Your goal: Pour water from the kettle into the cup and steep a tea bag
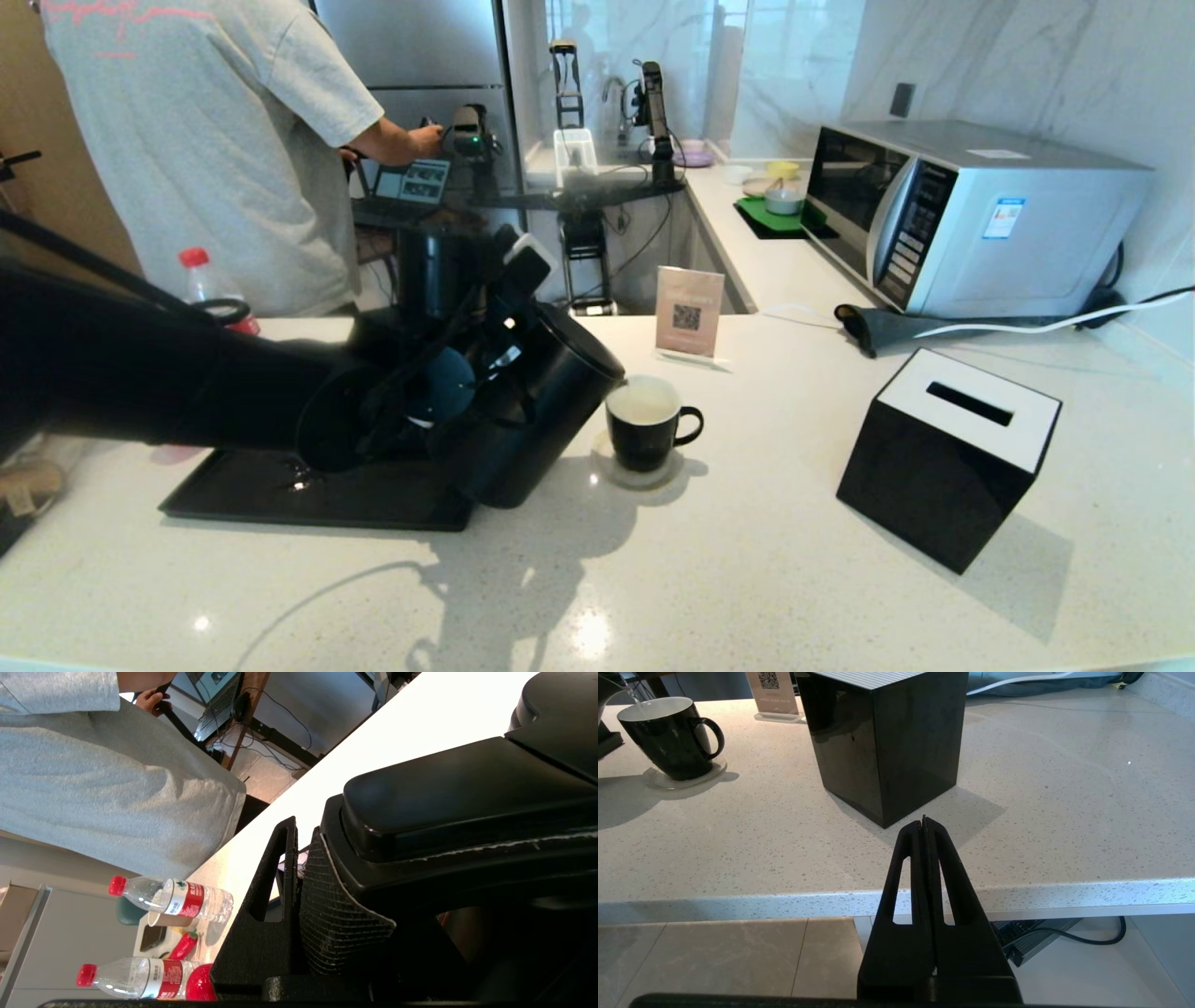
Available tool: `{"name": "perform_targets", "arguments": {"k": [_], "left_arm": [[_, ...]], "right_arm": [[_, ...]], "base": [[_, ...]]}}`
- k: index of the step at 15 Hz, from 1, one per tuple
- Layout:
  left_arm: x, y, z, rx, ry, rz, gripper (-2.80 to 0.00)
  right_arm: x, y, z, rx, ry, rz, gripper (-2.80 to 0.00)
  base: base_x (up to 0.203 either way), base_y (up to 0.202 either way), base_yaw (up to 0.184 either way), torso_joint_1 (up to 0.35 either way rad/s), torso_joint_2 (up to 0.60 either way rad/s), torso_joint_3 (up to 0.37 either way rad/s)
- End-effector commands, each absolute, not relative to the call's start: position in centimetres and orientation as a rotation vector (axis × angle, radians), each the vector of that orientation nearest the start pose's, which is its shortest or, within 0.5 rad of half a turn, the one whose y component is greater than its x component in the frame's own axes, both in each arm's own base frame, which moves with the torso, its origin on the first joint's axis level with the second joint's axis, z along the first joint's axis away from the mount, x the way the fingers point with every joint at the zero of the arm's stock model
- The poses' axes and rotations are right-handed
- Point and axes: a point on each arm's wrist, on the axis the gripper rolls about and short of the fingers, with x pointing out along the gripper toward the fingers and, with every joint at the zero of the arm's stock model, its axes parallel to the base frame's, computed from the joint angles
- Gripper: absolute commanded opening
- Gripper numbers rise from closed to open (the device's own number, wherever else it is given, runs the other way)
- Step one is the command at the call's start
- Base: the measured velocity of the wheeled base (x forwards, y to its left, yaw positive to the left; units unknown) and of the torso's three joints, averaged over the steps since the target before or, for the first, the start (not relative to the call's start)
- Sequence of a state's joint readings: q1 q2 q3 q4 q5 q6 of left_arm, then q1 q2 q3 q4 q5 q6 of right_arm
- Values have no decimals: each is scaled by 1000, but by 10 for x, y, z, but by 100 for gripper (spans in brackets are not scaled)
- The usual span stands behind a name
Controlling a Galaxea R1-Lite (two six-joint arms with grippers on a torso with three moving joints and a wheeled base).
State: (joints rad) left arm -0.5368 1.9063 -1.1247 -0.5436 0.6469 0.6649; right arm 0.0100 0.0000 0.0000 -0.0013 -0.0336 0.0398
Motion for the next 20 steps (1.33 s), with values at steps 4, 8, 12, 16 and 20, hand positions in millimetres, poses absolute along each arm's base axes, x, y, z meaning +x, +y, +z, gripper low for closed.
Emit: {"name": "perform_targets", "arguments": {"k": [4, 8, 12, 16, 20], "left_arm": [[326, -179, 190, 799, 228, 40, -280], [324, -182, 189, 802, 227, 31, -280], [323, -183, 189, 802, 226, 28, -280], [322, -183, 190, 804, 225, 26, -280], [321, -185, 190, 806, 224, 20, -280]], "right_arm": [[-23, -1, 76, 40, -3, -23, -280], [-23, -1, 76, 40, -3, -23, -280], [-23, -1, 76, 40, -2, -23, -280], [-23, -1, 76, 40, -3, -24, -280], [-23, -1, 76, 40, -3, -23, -280]], "base": [[0, 0, 0, 0, 0, 0], [0, 0, 0, 0, 0, 0], [0, 0, 0, 0, 0, 0], [0, 0, 0, 0, 0, 0], [0, 0, 0, 0, 0, 0]]}}
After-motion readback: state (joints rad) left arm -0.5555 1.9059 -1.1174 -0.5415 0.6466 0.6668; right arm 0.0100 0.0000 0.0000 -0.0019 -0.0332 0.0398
